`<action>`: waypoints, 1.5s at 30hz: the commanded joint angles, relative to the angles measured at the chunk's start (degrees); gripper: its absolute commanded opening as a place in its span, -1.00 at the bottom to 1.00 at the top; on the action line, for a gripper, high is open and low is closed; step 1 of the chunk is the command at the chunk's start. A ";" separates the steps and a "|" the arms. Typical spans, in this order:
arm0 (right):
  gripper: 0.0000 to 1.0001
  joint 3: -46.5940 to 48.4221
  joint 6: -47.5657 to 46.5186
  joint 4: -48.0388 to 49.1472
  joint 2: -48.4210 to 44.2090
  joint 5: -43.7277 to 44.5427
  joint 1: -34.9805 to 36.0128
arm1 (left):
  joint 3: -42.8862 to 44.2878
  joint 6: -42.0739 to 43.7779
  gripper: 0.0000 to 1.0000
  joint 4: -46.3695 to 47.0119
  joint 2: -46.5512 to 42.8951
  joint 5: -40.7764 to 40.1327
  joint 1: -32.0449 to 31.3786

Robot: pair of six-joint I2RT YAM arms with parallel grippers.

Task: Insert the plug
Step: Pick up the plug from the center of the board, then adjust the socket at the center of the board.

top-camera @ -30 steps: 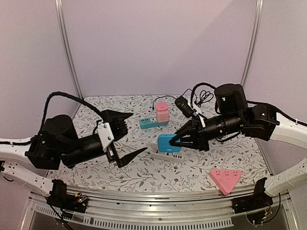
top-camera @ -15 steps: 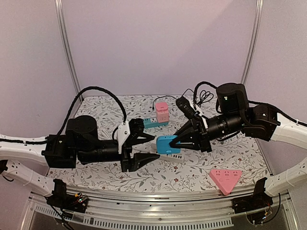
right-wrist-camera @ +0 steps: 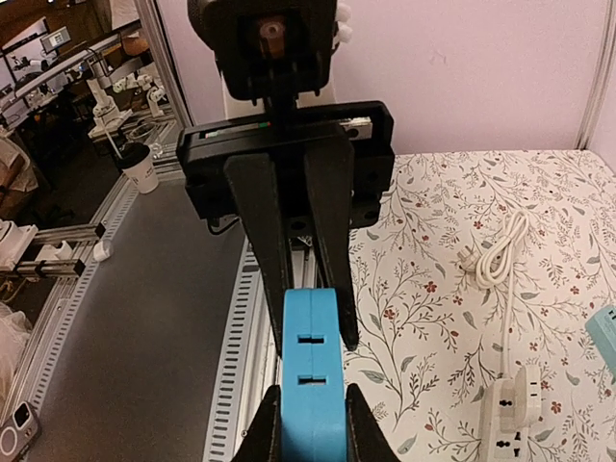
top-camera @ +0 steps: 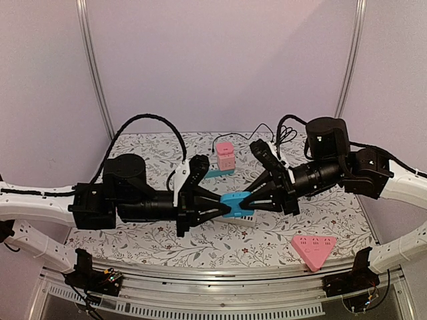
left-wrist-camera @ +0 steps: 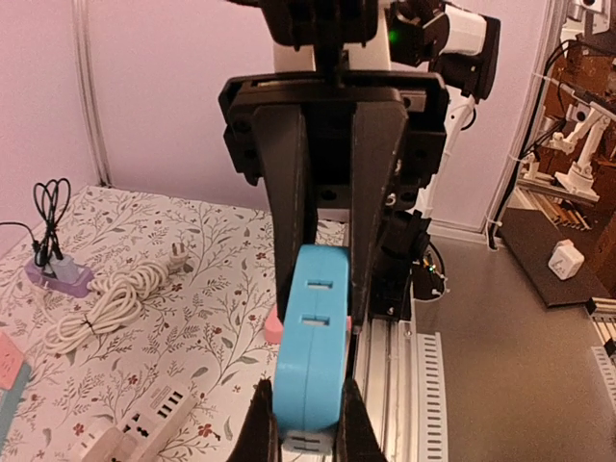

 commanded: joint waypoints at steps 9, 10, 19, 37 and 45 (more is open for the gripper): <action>0.49 -1.84 14.76 -10.62 -1.34 33.35 -3.23 | -0.77 -2.34 -1.00 -4.71 -4.03 -20.13 1.62; 0.55 -3.02 17.00 -11.59 -1.59 36.16 -4.80 | -1.00 -2.87 -1.00 -6.51 -4.91 -23.83 2.05; 0.75 -10.57 10.81 -7.19 10.16 33.59 -8.38 | -8.16 -2.55 -1.00 -13.39 -16.77 -39.81 3.62; 0.12 9.24 -5.56 -4.10 47.76 28.02 -10.95 | -11.45 5.29 -1.00 -16.38 -28.64 -43.72 6.81; 0.00 28.53 -14.47 -12.11 58.27 25.09 -12.68 | -10.87 5.74 -1.00 -16.40 -28.66 -43.77 7.79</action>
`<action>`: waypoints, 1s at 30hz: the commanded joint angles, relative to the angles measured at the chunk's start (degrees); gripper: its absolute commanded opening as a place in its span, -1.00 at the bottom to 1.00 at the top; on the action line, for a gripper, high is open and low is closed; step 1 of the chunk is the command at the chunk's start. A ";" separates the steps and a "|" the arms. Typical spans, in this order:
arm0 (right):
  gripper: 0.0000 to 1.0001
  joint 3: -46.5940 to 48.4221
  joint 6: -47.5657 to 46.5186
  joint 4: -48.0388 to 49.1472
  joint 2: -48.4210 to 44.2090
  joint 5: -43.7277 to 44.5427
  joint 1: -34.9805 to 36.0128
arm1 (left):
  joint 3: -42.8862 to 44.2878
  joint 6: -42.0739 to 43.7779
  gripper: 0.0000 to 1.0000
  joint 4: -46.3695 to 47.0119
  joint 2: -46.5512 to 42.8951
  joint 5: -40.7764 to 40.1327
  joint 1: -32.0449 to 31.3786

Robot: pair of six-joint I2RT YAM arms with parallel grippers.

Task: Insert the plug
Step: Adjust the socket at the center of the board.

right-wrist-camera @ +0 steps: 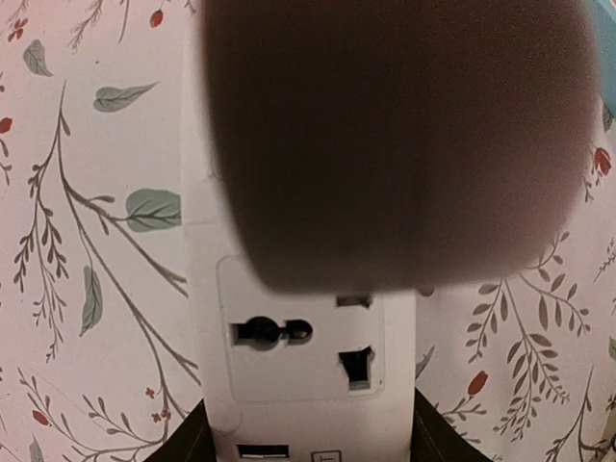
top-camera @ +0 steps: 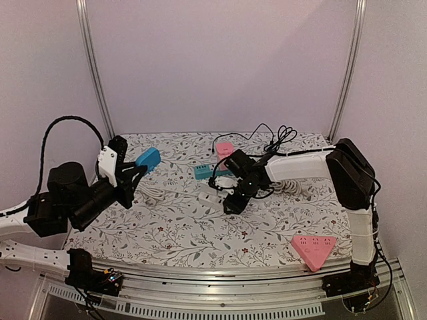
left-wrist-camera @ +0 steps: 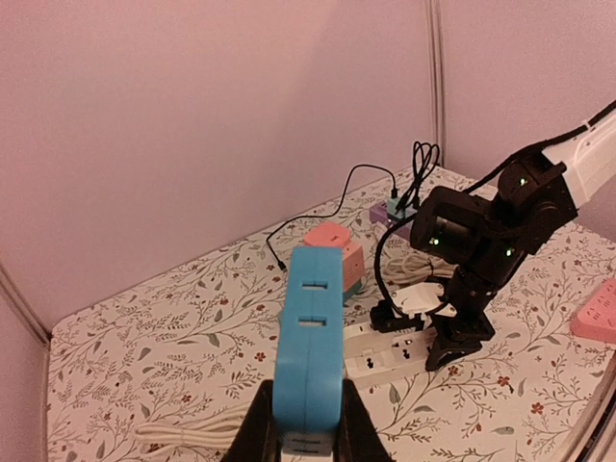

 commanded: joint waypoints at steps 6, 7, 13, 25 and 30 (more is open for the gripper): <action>0.44 17.52 -9.91 -8.88 11.02 -1.63 -1.01 | 0.19 2.30 -1.00 0.45 -1.46 -0.11 1.39; 0.51 18.04 -9.80 -9.56 10.92 -1.03 -1.04 | 0.19 2.37 -1.00 0.47 -1.43 0.05 1.46; 0.63 13.22 -0.54 -12.34 0.75 5.59 -1.05 | 0.46 1.89 -1.00 0.75 -0.51 1.07 1.81; 0.92 -23.22 45.44 -31.25 -33.85 28.44 -8.39 | 0.44 -1.17 -1.00 -0.36 -3.11 3.02 1.92; 0.98 -34.71 59.22 -31.99 -43.98 24.31 -17.63 | 0.55 -2.37 -1.00 -0.96 -4.33 4.49 1.92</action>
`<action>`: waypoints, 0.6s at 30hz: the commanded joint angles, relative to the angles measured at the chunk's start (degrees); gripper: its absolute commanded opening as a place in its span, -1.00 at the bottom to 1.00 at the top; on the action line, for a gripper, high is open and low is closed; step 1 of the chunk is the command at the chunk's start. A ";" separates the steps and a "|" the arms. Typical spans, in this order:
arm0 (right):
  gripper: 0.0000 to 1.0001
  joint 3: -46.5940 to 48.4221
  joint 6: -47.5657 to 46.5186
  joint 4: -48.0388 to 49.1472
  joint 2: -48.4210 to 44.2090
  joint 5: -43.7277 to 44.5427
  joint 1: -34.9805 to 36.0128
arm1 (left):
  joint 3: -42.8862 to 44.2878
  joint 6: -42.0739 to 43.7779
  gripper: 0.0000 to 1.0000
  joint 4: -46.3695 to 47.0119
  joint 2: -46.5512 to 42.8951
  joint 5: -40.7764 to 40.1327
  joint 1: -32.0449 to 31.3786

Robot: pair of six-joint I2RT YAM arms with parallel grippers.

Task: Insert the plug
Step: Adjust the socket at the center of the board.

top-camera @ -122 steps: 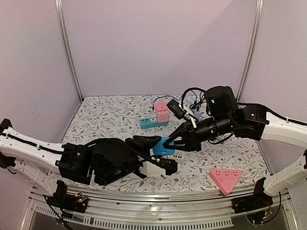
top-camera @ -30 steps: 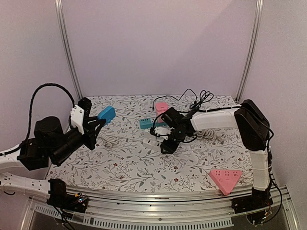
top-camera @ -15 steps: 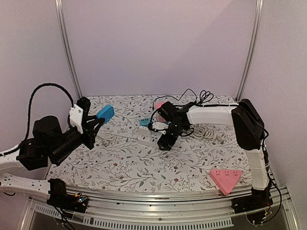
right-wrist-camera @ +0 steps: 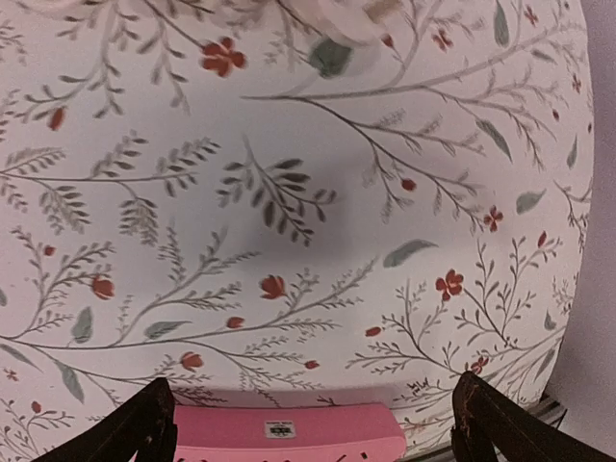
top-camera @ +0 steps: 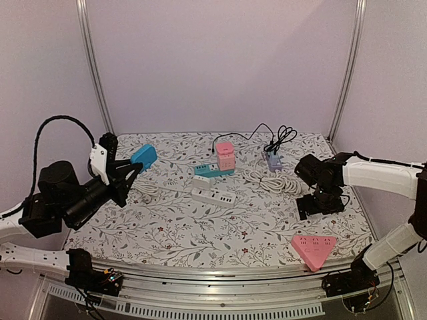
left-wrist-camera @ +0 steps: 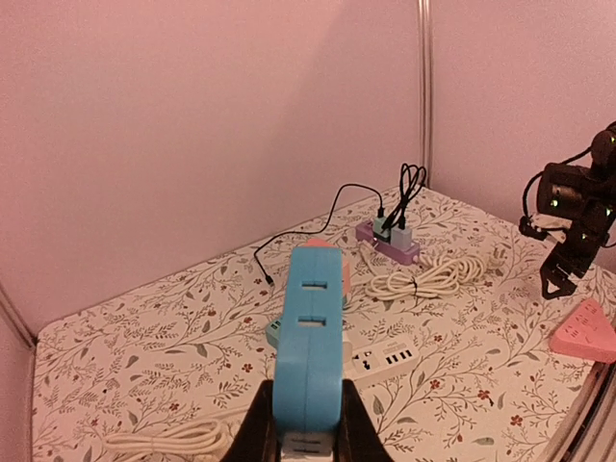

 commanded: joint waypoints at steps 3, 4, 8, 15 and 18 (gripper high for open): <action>0.97 -10.91 22.35 -3.63 -11.86 1.03 -7.14 | 0.46 -2.20 -1.00 -1.19 -2.08 2.67 0.76; 0.97 -12.70 24.90 -3.04 -13.94 0.99 -7.61 | 0.41 -2.42 -1.00 -1.25 -2.41 2.74 0.68; 0.97 -22.03 34.00 4.42 -21.16 -3.27 -9.93 | 0.09 -2.66 -1.00 -1.37 -3.68 2.64 0.42; 0.97 -28.51 42.24 16.09 -21.94 -11.93 -10.27 | 0.32 -2.66 -1.00 -1.94 -4.11 2.60 0.17; 0.97 -32.06 45.02 22.55 -19.38 -17.12 -10.23 | 0.28 -2.42 -1.00 -1.94 -4.42 2.29 0.15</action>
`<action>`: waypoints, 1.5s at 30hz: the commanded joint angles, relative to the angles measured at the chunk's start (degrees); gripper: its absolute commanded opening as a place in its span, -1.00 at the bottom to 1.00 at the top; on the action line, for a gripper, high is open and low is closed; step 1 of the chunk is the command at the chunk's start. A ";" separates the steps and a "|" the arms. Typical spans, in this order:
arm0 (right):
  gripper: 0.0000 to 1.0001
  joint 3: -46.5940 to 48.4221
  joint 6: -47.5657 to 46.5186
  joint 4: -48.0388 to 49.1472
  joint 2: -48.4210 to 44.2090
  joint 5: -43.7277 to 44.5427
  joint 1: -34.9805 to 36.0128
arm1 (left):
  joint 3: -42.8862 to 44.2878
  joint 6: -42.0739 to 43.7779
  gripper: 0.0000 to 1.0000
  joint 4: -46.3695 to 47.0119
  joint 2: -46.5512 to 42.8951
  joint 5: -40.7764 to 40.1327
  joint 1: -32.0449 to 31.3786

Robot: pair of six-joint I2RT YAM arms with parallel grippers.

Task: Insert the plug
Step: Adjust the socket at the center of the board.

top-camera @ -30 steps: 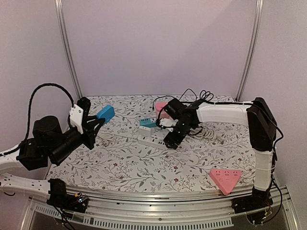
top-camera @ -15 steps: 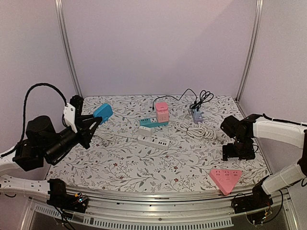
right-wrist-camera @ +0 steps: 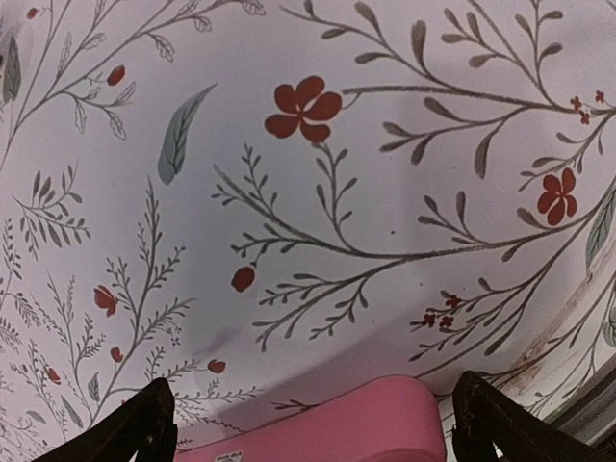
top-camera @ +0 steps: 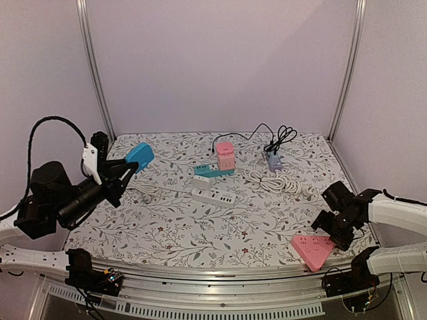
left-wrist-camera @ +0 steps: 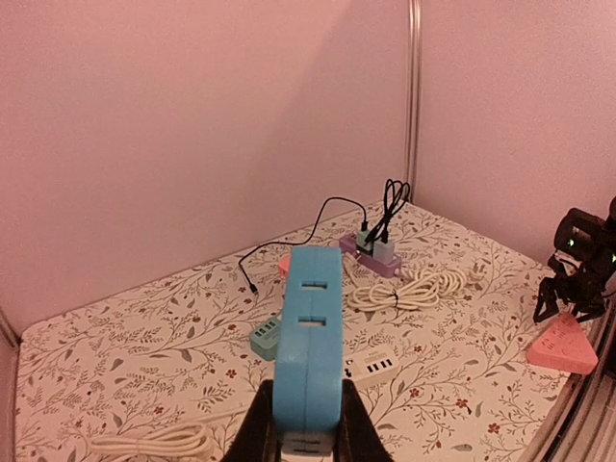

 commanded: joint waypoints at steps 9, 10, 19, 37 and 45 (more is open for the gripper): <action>0.92 -1.56 22.13 22.04 7.80 -7.06 12.67 | 0.63 0.38 -1.00 -1.34 -0.87 -1.05 0.06; 0.92 0.03 23.56 22.11 8.66 -5.66 14.33 | 0.68 0.49 -1.00 -1.28 -0.73 -1.23 0.06; 0.93 30.12 -5.73 -3.17 24.87 3.11 17.80 | 1.08 0.46 -1.00 -2.32 -0.86 -1.87 -0.11; 0.86 29.71 -11.03 -35.34 18.22 -6.16 34.31 | 0.57 0.76 -1.00 -1.26 -0.23 -1.33 -0.56; 0.56 18.26 -8.93 -28.75 14.29 -18.53 38.02 | 0.48 0.84 -1.00 -1.25 -1.59 -1.44 -0.73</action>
